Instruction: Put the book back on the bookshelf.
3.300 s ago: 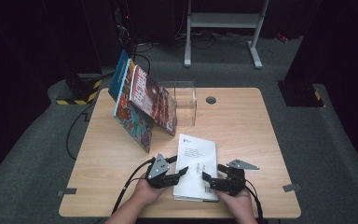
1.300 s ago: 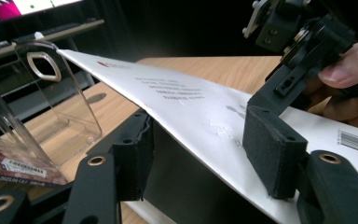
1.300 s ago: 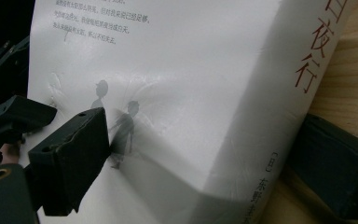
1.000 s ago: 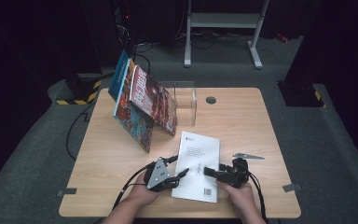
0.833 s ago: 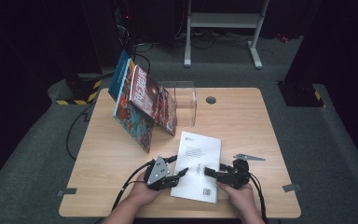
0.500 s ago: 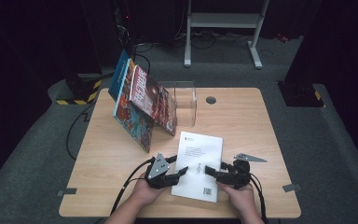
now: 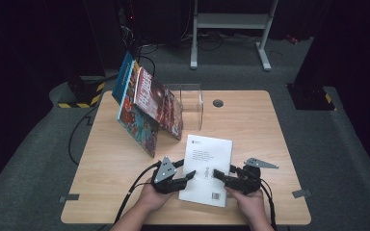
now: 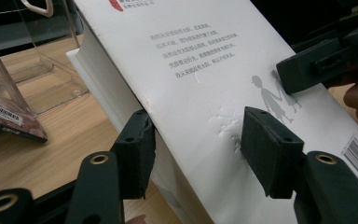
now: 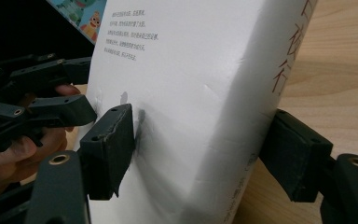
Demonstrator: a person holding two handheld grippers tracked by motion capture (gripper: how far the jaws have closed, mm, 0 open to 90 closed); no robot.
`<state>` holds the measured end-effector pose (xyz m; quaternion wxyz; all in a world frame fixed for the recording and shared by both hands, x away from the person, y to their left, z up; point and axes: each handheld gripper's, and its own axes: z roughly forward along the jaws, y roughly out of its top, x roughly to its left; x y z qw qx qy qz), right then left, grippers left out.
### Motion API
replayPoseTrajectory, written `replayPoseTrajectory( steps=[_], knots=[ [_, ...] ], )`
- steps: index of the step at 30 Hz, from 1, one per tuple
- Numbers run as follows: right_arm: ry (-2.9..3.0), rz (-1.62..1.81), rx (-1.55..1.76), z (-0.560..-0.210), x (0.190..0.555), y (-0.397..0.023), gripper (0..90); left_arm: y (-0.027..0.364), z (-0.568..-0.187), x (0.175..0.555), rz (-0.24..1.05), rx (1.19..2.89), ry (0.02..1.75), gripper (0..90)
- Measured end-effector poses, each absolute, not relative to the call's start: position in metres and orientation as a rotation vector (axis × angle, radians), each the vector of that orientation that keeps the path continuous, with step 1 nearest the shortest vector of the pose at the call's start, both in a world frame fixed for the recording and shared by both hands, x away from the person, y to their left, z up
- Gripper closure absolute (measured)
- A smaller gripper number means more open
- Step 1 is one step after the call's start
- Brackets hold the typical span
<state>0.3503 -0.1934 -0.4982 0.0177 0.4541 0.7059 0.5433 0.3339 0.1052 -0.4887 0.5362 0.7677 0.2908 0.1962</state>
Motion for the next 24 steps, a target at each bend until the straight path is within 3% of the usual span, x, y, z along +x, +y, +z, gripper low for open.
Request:
replayPoseTrajectory(
  steps=[24],
  knots=[
    [2.053,1.708,1.222,-0.482,0.337,-0.193,34.5,0.107,-0.478,0.341,0.389,1.728,0.794,53.5]
  ],
)
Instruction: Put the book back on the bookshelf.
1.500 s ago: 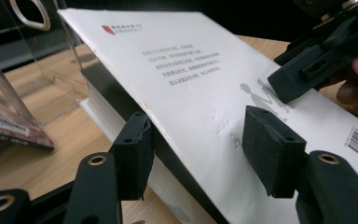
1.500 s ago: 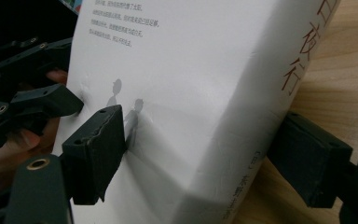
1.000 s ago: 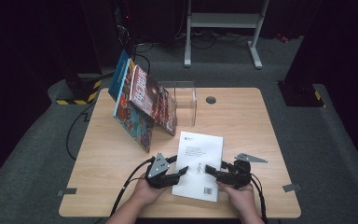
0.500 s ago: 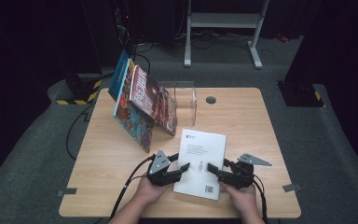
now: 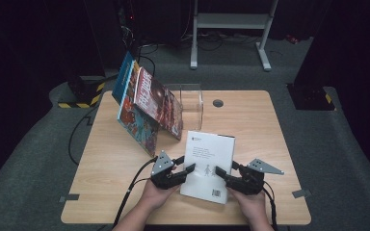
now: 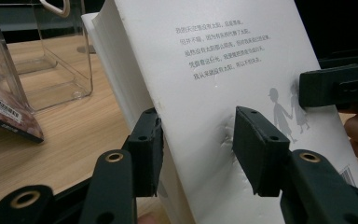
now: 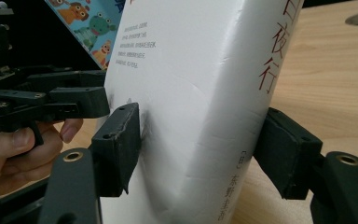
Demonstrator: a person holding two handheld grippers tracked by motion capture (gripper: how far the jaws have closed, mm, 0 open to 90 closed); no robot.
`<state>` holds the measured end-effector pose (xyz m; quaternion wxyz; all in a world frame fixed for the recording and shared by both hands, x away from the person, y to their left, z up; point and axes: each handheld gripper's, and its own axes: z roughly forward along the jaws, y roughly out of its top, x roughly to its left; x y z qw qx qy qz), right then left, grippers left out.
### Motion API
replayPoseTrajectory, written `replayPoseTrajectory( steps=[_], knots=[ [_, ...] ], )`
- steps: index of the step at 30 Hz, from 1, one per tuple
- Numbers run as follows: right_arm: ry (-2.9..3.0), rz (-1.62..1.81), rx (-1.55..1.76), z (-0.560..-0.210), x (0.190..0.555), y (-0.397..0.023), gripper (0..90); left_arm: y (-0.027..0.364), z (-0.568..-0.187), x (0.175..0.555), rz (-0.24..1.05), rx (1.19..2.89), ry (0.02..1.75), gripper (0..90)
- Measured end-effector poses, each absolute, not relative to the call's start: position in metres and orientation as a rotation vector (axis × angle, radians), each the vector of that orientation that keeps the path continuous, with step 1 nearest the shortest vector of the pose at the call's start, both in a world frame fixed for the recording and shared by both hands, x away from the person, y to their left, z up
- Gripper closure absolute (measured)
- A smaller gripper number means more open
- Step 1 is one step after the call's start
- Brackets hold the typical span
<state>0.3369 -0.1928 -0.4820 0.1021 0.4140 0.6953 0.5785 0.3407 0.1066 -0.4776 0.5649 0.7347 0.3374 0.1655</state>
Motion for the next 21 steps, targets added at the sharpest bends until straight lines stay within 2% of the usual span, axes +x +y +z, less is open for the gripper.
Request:
replayPoseTrajectory(
  steps=[21],
  knots=[
    [2.004,1.669,1.064,-0.467,0.330,-0.192,41.2,0.105,-0.467,0.346,0.431,1.685,0.788,56.9]
  ],
)
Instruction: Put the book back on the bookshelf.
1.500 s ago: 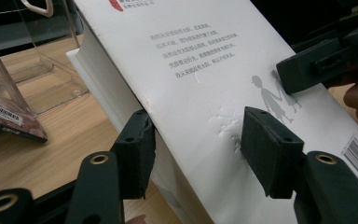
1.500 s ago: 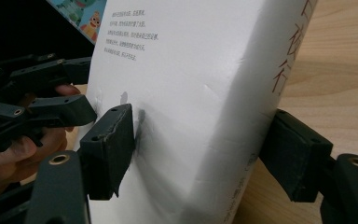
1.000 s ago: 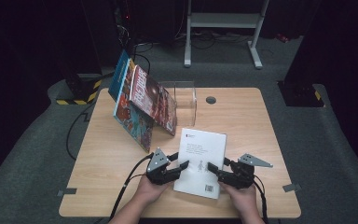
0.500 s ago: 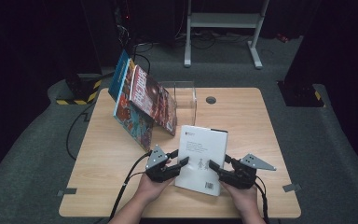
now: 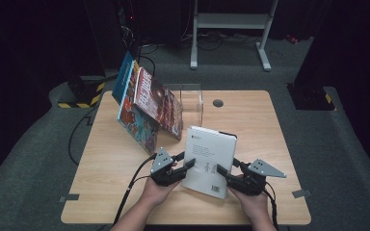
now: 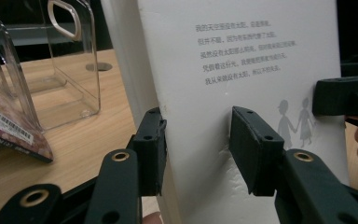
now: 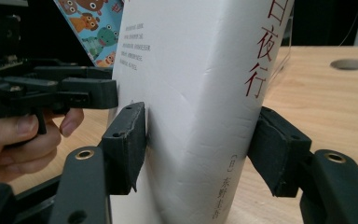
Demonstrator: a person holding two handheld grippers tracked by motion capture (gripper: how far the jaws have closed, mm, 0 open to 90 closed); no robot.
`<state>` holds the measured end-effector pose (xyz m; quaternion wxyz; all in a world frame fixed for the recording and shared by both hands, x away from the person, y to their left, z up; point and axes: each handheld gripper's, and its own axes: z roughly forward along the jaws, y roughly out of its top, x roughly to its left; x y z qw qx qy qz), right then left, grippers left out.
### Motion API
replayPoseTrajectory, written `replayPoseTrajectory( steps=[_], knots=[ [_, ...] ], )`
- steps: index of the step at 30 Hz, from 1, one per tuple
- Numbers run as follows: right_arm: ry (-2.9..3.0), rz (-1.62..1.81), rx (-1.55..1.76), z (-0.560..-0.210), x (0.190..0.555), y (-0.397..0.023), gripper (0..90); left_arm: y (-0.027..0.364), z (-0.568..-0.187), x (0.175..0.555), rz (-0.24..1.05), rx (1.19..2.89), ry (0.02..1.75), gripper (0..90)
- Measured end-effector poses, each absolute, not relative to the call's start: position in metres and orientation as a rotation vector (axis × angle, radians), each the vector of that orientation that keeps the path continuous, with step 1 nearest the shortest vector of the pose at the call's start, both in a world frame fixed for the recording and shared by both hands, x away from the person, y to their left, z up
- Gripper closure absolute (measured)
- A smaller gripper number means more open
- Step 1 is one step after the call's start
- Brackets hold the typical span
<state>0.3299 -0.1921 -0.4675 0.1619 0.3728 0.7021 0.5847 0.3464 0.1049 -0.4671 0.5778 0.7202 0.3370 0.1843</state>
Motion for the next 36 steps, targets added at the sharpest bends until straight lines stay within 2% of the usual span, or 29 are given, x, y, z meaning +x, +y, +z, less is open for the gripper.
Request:
replayPoseTrajectory(
  steps=[6,14,36],
  knots=[
    [2.015,1.593,1.000,-0.464,0.328,-0.194,44.5,0.100,-0.466,0.350,0.458,1.690,0.778,58.5],
    [1.990,1.615,0.975,-0.472,0.320,-0.197,44.7,0.100,-0.468,0.341,0.482,1.707,0.745,58.4],
    [1.988,1.647,0.869,-0.470,0.308,-0.191,40.1,0.108,-0.479,0.321,0.510,1.708,0.726,54.6]
  ],
)
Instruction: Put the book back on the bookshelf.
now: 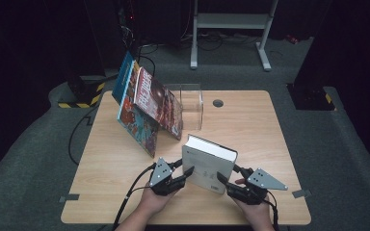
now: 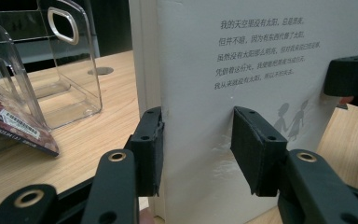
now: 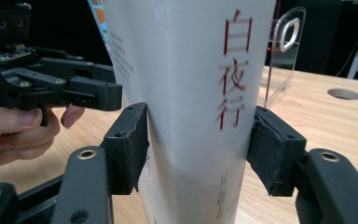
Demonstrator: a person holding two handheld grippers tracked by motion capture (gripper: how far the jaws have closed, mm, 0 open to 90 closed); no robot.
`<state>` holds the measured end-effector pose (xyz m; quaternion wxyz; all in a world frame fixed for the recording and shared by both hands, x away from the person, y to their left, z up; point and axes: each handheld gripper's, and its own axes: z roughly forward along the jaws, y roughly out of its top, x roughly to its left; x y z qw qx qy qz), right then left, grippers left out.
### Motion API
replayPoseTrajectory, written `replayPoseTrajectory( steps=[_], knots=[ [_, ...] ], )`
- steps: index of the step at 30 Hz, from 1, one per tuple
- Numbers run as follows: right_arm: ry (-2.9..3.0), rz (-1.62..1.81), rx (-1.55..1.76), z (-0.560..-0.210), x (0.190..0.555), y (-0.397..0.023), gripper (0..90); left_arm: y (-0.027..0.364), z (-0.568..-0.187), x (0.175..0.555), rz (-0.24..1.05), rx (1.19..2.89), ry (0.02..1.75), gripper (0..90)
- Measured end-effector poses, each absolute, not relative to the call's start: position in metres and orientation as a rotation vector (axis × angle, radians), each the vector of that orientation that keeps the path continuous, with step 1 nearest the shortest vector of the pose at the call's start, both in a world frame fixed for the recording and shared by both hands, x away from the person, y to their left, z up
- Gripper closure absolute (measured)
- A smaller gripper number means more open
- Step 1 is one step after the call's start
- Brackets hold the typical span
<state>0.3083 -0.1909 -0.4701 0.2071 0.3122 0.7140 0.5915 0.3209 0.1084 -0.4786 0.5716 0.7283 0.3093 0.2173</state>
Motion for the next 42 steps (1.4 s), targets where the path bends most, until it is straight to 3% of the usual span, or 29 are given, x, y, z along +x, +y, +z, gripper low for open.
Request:
replayPoseTrajectory(
  steps=[15,19,23,42],
  knots=[
    [1.993,1.690,0.826,-0.459,0.312,-0.178,35.5,0.102,-0.481,0.316,0.531,1.746,0.695,43.3],
    [2.002,1.696,0.790,-0.460,0.310,-0.180,40.6,0.102,-0.482,0.317,0.547,1.757,0.701,40.5],
    [2.025,1.699,0.702,-0.461,0.303,-0.180,52.9,0.108,-0.483,0.324,0.543,1.751,0.743,39.3],
    [1.920,1.620,0.820,-0.461,0.301,-0.183,54.0,0.120,-0.502,0.344,0.568,1.884,0.886,33.4]
  ],
)
